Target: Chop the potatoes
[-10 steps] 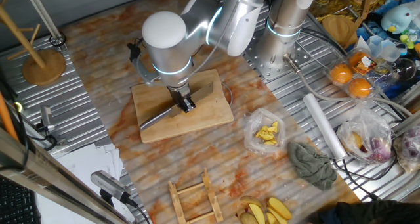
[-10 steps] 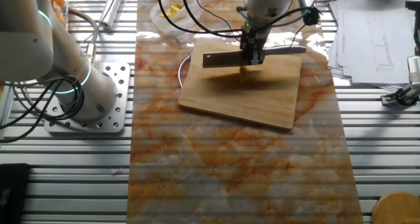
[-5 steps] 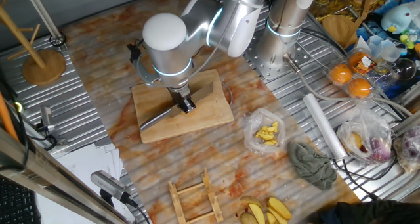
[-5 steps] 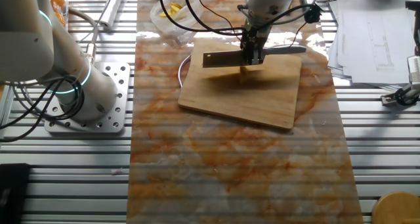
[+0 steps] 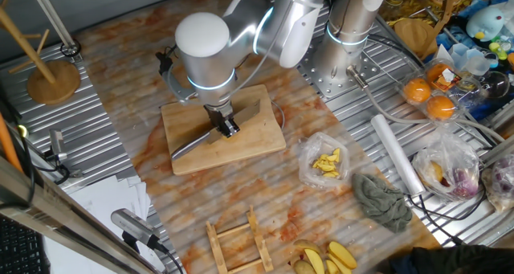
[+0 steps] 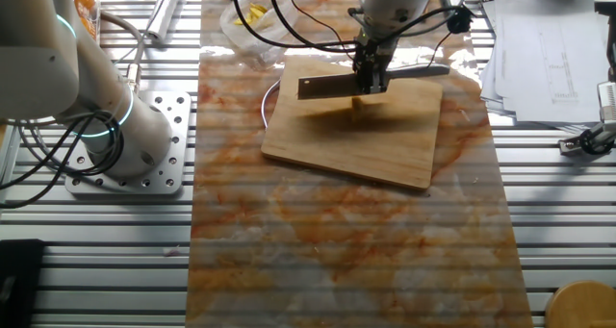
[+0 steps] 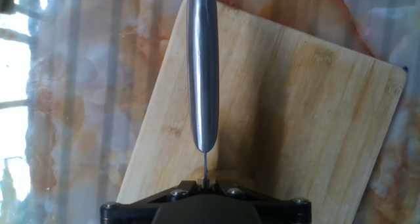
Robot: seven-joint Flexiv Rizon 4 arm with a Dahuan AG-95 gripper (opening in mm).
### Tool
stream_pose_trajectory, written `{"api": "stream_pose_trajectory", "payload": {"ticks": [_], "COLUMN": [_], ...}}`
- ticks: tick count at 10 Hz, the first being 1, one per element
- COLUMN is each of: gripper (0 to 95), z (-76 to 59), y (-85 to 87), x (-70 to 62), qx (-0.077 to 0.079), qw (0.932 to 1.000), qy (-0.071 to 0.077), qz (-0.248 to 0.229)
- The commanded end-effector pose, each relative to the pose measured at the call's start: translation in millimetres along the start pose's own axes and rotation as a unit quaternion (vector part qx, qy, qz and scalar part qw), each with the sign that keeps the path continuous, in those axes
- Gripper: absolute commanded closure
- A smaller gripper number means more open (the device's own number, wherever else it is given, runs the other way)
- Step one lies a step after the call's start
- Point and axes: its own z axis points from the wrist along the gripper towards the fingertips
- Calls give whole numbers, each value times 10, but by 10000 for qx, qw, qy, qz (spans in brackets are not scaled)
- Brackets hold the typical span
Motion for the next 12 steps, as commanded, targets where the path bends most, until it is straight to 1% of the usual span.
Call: {"api": "stream_pose_trajectory", "payload": {"ticks": [1, 3, 6, 9, 12], "gripper": [950, 950, 950, 950, 950], "z": [-7, -7, 3, -4, -6], "y": [6, 6, 8, -6, -9], "x": [-5, -5, 22, 88, 92], "qx": [30, 53, 57, 78, 108], "qw": [10000, 10000, 10000, 10000, 9999], "qy": [-50, -1, 18, 19, 28], "qz": [32, 52, 26, 3, -29]}}
